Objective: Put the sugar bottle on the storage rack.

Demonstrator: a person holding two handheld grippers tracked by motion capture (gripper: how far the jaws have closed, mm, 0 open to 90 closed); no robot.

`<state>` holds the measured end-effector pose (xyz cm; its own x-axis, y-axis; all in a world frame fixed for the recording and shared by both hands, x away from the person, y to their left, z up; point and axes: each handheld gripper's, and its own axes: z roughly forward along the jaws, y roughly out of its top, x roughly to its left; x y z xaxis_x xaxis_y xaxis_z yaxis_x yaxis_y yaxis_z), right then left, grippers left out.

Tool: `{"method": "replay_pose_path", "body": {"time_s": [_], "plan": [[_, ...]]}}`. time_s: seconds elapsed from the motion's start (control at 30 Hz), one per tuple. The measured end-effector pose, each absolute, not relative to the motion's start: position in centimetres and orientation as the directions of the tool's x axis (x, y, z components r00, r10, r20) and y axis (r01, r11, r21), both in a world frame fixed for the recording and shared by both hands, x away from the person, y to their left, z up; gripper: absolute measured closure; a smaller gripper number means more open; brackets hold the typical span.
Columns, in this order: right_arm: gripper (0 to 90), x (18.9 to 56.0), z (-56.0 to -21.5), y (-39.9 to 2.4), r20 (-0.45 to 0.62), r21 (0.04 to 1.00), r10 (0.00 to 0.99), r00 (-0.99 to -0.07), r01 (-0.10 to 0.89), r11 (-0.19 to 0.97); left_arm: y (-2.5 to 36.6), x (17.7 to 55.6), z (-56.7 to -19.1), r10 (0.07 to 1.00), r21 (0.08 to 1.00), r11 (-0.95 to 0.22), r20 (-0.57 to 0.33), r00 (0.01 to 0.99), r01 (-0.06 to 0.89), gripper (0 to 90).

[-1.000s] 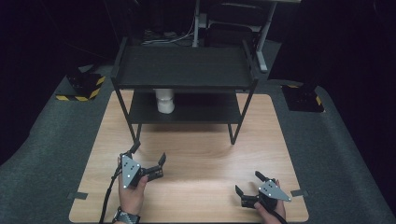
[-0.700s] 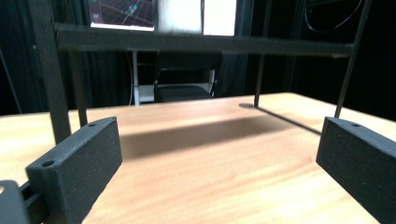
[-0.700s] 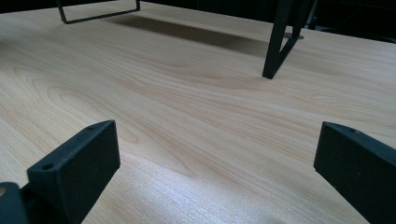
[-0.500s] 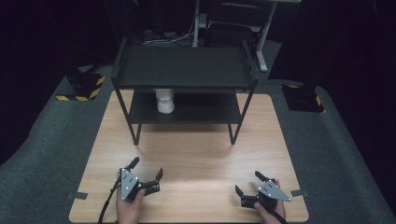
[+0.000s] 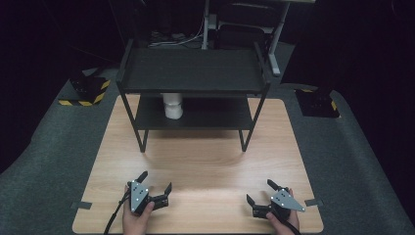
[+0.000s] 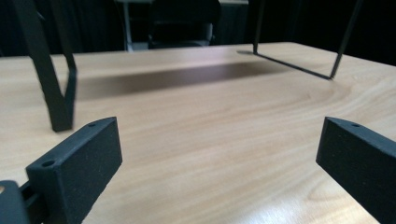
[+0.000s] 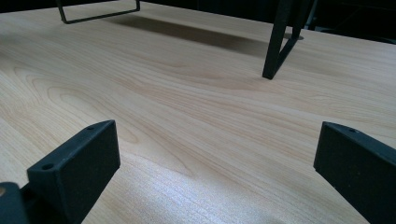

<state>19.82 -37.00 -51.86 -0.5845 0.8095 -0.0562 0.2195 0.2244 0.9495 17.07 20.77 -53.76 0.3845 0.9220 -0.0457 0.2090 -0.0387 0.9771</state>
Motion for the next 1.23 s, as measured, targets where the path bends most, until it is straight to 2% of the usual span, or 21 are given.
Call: {"method": "replay_pose_path", "body": {"time_s": [0.2,0.5,1.23], "plan": [[0.1,19.8,-51.8,-36.9,-0.067,0.948,0.808,-0.585,0.215,0.234,20.3,17.3,-53.2,0.920,0.968,-0.099,0.002,0.391,0.229,0.5],[0.1,19.7,-51.8,-36.7,-0.074,0.946,0.808,-0.585,0.215,0.243,20.1,17.7,-52.3,0.911,0.951,-0.145,0.021,0.413,0.272,0.4],[0.1,19.8,-51.7,-36.7,-0.079,0.944,0.805,-0.588,0.215,0.249,20.0,17.6,-52.3,0.912,0.952,-0.148,0.027,0.409,0.269,0.4]]}}
